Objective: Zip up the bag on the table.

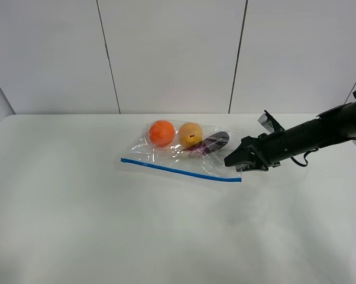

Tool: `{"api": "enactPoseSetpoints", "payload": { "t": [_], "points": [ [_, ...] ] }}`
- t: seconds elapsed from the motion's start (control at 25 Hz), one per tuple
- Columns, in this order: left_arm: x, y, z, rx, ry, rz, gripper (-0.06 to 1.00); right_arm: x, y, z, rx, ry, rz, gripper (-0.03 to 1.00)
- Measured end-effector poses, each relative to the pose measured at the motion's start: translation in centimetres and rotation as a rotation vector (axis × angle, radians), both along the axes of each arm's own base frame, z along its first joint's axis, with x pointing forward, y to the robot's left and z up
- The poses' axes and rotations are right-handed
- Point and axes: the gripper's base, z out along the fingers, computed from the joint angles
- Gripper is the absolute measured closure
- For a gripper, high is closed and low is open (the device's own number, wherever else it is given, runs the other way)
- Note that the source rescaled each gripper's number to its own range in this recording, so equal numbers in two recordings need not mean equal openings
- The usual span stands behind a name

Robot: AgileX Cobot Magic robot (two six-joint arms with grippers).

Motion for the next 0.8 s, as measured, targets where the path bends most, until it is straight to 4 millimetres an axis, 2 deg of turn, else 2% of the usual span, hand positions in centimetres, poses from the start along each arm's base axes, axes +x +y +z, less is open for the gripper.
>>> {"api": "enactPoseSetpoints", "payload": {
  "t": [0.16,0.28,0.48,0.8],
  "points": [
    [-0.3,0.1,-0.4,-0.016,0.045,0.024,0.13,0.0,-0.1,-0.1,-0.012,-0.003,0.0,0.33],
    [-1.3,0.2,-0.1,-0.053,0.042,0.053,0.13,0.4,-0.5,0.1,-0.052,-0.03,0.003,0.33],
    [-4.2,0.5,0.3,-0.132,0.077,0.138,0.13,1.5,-1.9,2.3,-0.163,-0.131,-0.014,0.32],
    [-9.0,0.1,0.6,-0.269,0.106,0.172,0.13,1.9,-2.4,4.7,-0.218,-0.21,-0.042,0.32]
  ]
}}
